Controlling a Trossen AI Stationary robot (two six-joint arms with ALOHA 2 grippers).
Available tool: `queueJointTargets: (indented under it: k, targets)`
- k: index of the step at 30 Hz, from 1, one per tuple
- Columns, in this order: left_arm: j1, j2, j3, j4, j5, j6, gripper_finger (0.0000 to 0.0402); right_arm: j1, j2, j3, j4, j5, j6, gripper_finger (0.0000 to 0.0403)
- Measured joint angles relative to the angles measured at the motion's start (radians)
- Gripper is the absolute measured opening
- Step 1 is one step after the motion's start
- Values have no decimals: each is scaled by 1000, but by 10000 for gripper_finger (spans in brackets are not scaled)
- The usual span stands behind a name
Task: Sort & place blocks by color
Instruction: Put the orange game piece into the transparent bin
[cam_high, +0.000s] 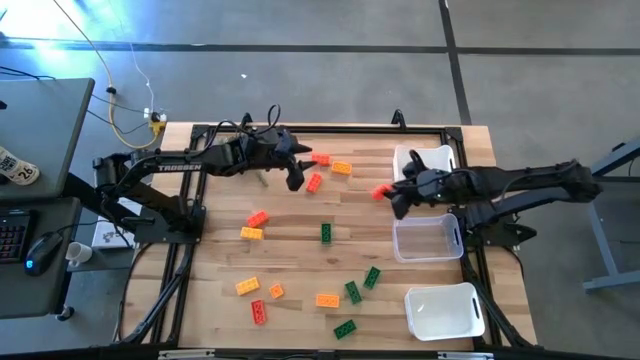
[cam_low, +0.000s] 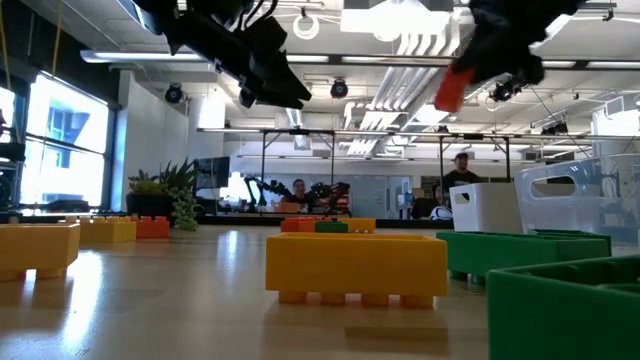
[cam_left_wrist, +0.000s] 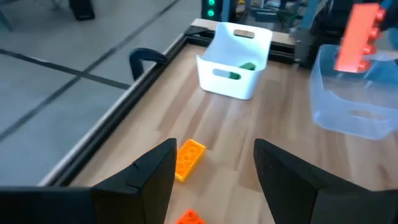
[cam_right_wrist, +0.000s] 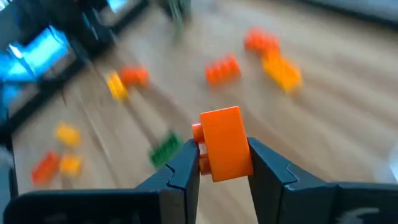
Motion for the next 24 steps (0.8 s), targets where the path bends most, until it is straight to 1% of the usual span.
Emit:
queueJointTargets:
  k: [3,5,12,14,17,24]
  targets:
    - [-1,0,0,3,-15,41,201,17,-4,53,-178,-43,55,87]
    - [-1,0,0,5,-18,63,201,27,4,97,-286,-51,68,87]
    - [-1,0,0,9,-19,73,201,30,29,261,-569,-69,78,87]
    - [0,0,0,9,-19,73,201,30,36,291,-625,-69,91,87]
    - [0,0,0,9,-19,73,201,31,49,300,-696,-80,123,87]
    - [0,0,0,-3,-19,73,201,33,120,258,-747,-168,150,87]
